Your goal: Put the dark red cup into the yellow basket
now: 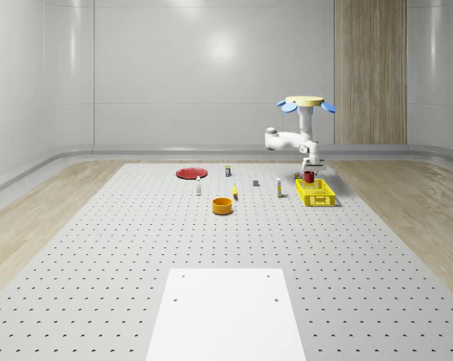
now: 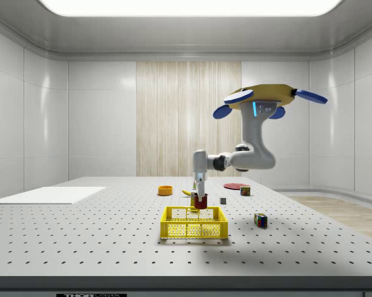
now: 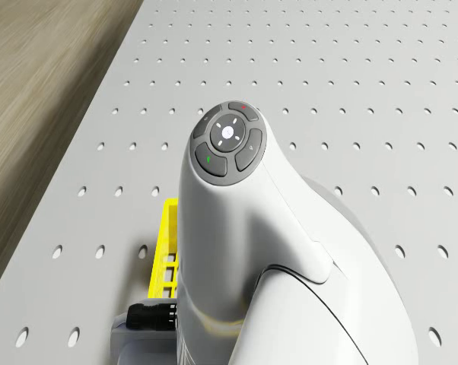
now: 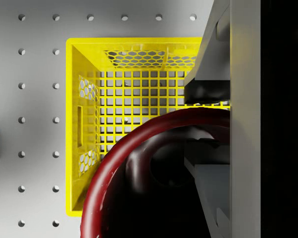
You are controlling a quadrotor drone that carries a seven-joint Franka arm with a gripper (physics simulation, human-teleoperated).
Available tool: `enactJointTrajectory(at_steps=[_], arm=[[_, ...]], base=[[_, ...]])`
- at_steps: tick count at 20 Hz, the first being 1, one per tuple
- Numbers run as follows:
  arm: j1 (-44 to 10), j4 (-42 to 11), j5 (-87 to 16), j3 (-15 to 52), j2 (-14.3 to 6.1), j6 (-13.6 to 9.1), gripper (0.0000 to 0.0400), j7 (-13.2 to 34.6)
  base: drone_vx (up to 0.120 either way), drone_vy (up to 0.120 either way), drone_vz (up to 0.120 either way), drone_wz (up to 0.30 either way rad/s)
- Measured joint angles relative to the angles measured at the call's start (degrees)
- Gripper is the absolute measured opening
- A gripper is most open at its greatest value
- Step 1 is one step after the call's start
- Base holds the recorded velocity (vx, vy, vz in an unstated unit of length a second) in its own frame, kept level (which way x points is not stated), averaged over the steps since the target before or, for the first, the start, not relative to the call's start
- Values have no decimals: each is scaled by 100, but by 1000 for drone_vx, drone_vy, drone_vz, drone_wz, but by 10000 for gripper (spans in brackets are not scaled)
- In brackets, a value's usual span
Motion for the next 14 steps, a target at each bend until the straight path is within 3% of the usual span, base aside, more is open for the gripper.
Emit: enactJointTrajectory(at_steps=[5,10,12,14], arm=[[-2,0,13,4,-33,31,100,2],[-4,1,24,8,-61,57,100,3],[-5,1,28,9,-72,67,100,3],[-5,1,31,11,-82,76,100,4]], base=[[120,48,-32,0],[0,0,-120,0],[0,120,-120,0],[0,60,0,0]])
